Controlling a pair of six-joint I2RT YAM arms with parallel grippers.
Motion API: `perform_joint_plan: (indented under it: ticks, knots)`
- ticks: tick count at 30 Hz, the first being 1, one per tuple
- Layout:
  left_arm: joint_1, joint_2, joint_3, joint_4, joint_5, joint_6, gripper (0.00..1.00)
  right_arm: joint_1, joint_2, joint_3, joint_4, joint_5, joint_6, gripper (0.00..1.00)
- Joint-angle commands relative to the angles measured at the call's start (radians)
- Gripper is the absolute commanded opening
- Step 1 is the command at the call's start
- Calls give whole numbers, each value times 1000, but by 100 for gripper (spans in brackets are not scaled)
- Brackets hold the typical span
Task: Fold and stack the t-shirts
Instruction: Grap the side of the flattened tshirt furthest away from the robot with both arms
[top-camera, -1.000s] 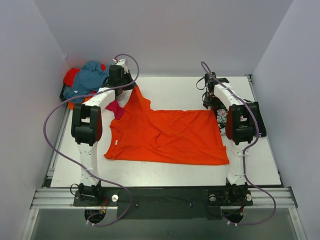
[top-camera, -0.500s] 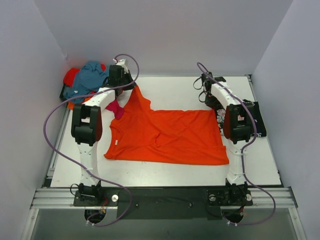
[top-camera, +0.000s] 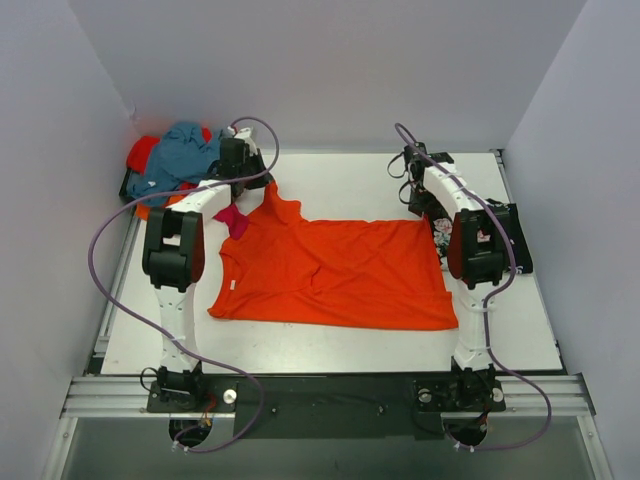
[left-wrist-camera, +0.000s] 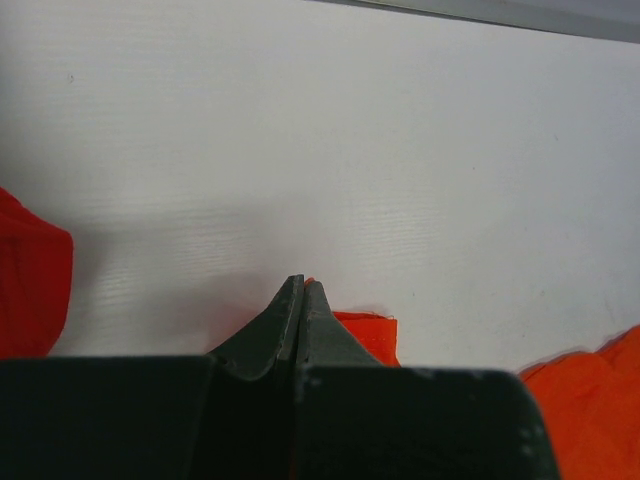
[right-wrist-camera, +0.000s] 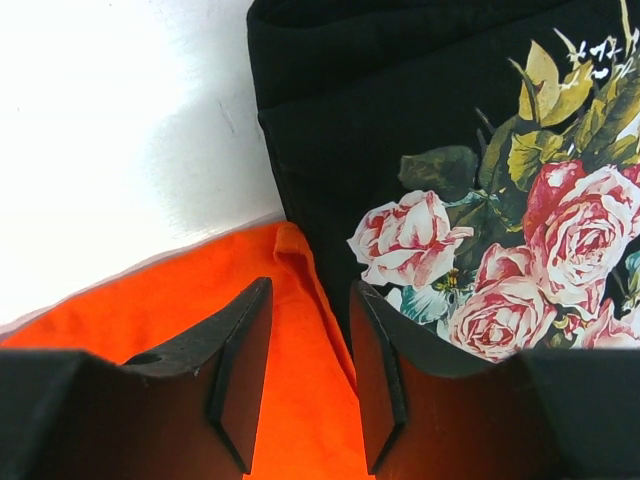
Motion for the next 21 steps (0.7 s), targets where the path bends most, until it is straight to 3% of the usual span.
perform_joint_plan:
  ticks: [1,9,21]
  knots:
    - [0,-55,1,44,17,4,0,6,-24,22,-44,4,-13,33]
    - [0,-48,14,40,20,4,0,9,20,34,-52,28,-13,24]
    - [1,-37,26,32,26,5,0,6,48,42,-52,16,-10,23]
